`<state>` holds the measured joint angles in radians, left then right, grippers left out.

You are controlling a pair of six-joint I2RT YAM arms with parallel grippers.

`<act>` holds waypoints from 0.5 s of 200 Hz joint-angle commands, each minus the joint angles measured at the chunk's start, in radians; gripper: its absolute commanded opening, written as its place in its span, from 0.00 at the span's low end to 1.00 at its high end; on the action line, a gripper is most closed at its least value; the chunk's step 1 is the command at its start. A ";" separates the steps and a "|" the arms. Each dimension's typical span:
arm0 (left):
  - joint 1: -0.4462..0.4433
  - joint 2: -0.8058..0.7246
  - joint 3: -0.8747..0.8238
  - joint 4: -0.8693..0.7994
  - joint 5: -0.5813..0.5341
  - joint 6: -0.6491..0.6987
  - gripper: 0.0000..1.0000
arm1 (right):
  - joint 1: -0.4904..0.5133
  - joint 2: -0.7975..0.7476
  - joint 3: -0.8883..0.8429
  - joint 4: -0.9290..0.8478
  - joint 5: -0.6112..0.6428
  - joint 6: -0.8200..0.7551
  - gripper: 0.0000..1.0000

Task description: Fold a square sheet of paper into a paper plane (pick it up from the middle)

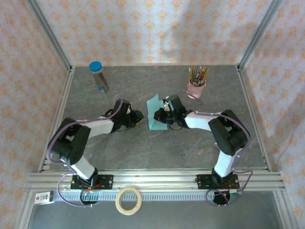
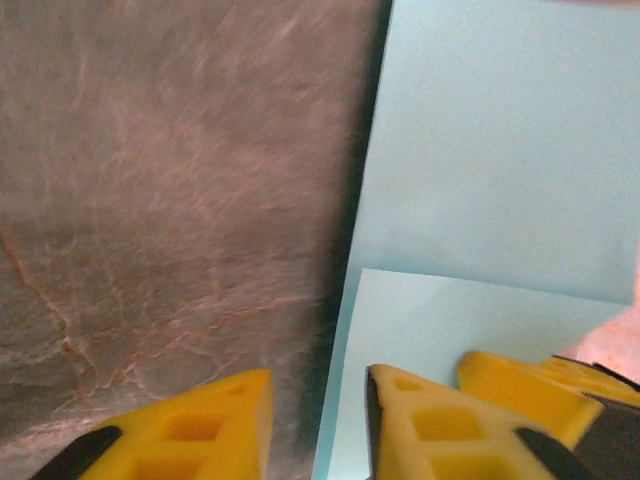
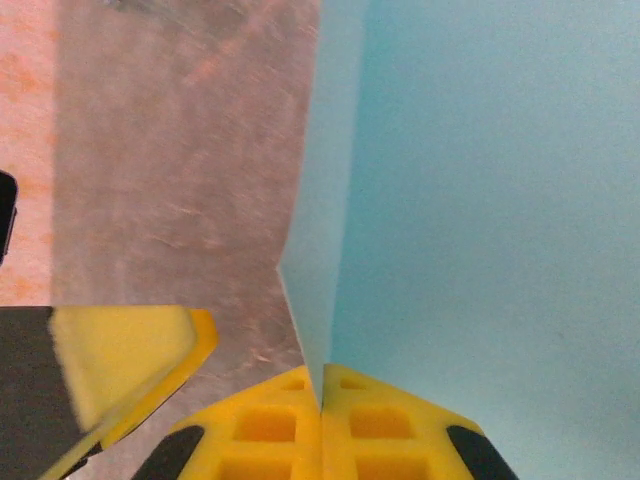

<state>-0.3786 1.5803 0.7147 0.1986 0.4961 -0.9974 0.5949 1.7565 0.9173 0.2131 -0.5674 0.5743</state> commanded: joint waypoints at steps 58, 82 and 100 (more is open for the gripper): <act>0.069 -0.280 -0.131 0.372 0.137 -0.052 0.86 | 0.000 -0.189 -0.007 0.318 -0.150 -0.031 0.04; 0.070 -0.304 -0.144 0.455 0.191 -0.084 0.94 | 0.000 -0.203 -0.002 0.408 -0.250 0.030 0.04; 0.071 -0.305 -0.149 0.513 0.224 -0.109 0.96 | 0.000 -0.203 0.003 0.447 -0.313 0.075 0.04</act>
<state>-0.3134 1.2907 0.5816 0.5564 0.6392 -1.0664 0.5949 1.5791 0.9134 0.5335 -0.7540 0.5827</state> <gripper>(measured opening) 0.952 0.040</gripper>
